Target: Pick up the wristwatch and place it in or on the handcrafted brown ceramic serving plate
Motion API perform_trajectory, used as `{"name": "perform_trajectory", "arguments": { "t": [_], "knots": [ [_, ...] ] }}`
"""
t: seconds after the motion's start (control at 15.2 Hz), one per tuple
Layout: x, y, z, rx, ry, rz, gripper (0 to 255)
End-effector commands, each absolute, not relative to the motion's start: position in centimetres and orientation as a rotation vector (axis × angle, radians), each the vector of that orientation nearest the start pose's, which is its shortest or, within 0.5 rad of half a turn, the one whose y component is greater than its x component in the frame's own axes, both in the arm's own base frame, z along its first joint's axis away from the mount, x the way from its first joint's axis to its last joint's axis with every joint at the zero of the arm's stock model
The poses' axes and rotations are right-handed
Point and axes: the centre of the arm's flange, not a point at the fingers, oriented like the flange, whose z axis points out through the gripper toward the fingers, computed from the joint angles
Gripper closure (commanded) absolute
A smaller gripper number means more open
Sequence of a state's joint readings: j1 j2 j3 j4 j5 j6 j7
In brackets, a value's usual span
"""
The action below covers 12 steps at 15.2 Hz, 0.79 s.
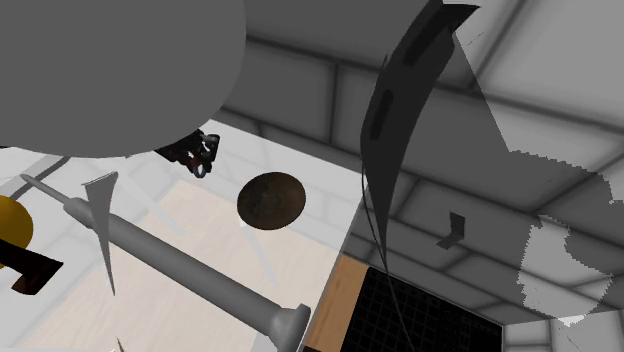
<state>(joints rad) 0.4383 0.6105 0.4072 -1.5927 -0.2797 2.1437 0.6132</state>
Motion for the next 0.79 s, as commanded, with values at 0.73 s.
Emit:
{"name": "perform_trajectory", "arguments": {
  "t": [0.73],
  "knots": [
    [50.4, 35.1, 32.2, -3.107, -0.501, -0.002, 255]
  ]
}}
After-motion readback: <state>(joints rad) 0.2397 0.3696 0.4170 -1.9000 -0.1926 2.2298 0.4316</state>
